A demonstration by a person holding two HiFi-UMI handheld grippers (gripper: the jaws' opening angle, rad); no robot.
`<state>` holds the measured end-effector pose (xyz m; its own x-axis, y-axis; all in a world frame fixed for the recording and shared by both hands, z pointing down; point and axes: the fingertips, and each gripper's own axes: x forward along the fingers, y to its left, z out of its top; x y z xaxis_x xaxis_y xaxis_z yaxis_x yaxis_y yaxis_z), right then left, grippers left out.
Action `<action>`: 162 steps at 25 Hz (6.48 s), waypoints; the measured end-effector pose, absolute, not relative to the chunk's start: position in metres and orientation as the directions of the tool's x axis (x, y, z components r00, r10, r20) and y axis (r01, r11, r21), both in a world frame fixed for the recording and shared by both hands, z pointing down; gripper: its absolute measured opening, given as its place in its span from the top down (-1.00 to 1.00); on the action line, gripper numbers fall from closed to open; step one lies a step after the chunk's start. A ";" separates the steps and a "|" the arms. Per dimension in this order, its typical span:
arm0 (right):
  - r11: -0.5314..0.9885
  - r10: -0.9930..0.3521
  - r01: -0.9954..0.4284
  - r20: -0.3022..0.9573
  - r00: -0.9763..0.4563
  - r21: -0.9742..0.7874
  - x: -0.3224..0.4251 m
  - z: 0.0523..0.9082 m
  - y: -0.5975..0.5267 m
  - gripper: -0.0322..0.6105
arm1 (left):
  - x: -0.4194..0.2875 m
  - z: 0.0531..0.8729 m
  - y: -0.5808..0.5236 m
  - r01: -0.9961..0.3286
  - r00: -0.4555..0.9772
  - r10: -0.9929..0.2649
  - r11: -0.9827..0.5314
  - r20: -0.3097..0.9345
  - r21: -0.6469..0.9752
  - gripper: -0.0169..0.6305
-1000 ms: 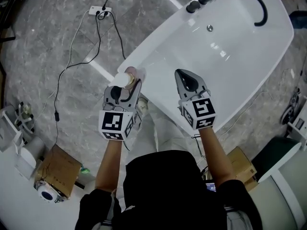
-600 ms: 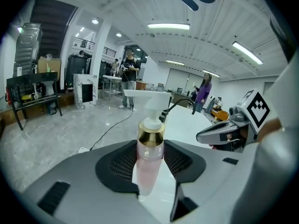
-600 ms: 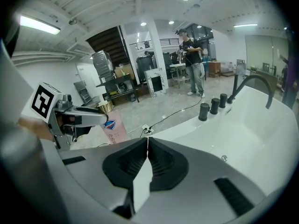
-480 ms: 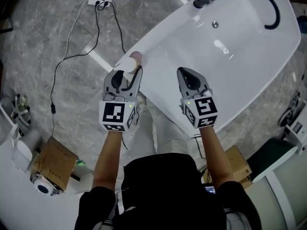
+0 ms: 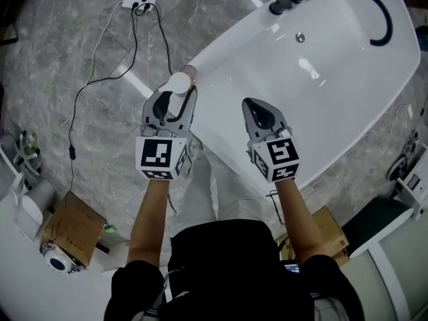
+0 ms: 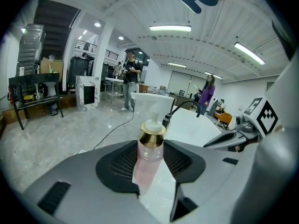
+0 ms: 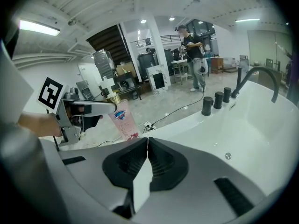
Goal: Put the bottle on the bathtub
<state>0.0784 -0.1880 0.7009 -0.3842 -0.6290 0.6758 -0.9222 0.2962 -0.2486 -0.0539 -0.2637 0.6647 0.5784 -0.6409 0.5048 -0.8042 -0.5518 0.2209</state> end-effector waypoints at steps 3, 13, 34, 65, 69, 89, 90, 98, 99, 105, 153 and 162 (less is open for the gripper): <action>0.297 -0.621 -0.921 0.682 -0.386 -0.251 0.080 0.706 -0.185 0.82 | -0.053 0.667 -0.267 -0.807 0.574 -0.646 -0.550 0.502 0.216 0.37; 0.295 -0.607 -0.920 0.693 -0.390 -0.260 0.081 0.715 -0.185 0.82 | -0.044 0.669 -0.277 -0.796 0.587 -0.650 -0.571 0.483 0.199 0.37; 0.302 -0.606 -0.917 0.689 -0.396 -0.262 0.066 0.713 -0.186 0.82 | -0.045 0.673 -0.267 -0.784 0.603 -0.644 -0.586 0.470 0.203 0.35; 0.296 -0.655 -0.926 0.655 -0.376 -0.235 0.056 0.670 -0.179 0.82 | -0.064 0.665 -0.240 -0.793 0.585 -0.611 -0.568 0.533 0.219 0.30; 0.310 -0.674 -0.925 0.636 -0.377 -0.220 0.051 0.649 -0.183 0.82 | -0.075 0.648 -0.232 -0.804 0.570 -0.623 -0.557 0.536 0.208 0.40; 0.379 -0.768 -0.919 0.519 -0.376 -0.105 0.022 0.504 -0.166 0.82 | -0.119 0.476 -0.186 -0.794 0.594 -0.711 -0.592 0.377 0.136 0.90; 0.382 -0.774 -0.919 0.510 -0.376 -0.098 0.020 0.496 -0.165 0.82 | -0.122 0.470 -0.183 -0.793 0.596 -0.711 -0.595 0.374 0.132 0.91; 0.379 -0.836 -0.925 0.417 -0.357 -0.031 0.019 0.432 -0.161 0.82 | -0.143 0.413 -0.162 -0.806 0.584 -0.745 -0.580 0.322 0.118 0.91; 0.377 -0.843 -0.926 0.406 -0.354 -0.025 0.020 0.424 -0.160 0.82 | -0.145 0.405 -0.160 -0.808 0.581 -0.751 -0.579 0.312 0.112 0.91; 0.379 -0.881 -0.925 0.311 -0.356 0.016 0.023 0.377 -0.167 0.82 | -0.154 0.354 -0.166 -0.827 0.557 -0.798 -0.558 0.229 0.065 0.91; 0.409 -0.912 -0.908 0.070 -0.404 0.087 0.010 0.258 -0.144 0.82 | -0.189 0.216 -0.125 -0.893 0.449 -0.894 -0.449 0.007 -0.019 0.91; 0.414 -0.910 -0.906 0.078 -0.408 0.088 0.011 0.260 -0.145 0.82 | -0.188 0.219 -0.126 -0.896 0.443 -0.897 -0.443 0.013 -0.017 0.91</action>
<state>0.0109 -0.1449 0.2597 -0.4077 -0.9097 0.0785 -0.9061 0.4137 0.0882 -0.1883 -0.1258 0.2191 0.4426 -0.8966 0.0131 -0.8965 -0.4428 -0.0173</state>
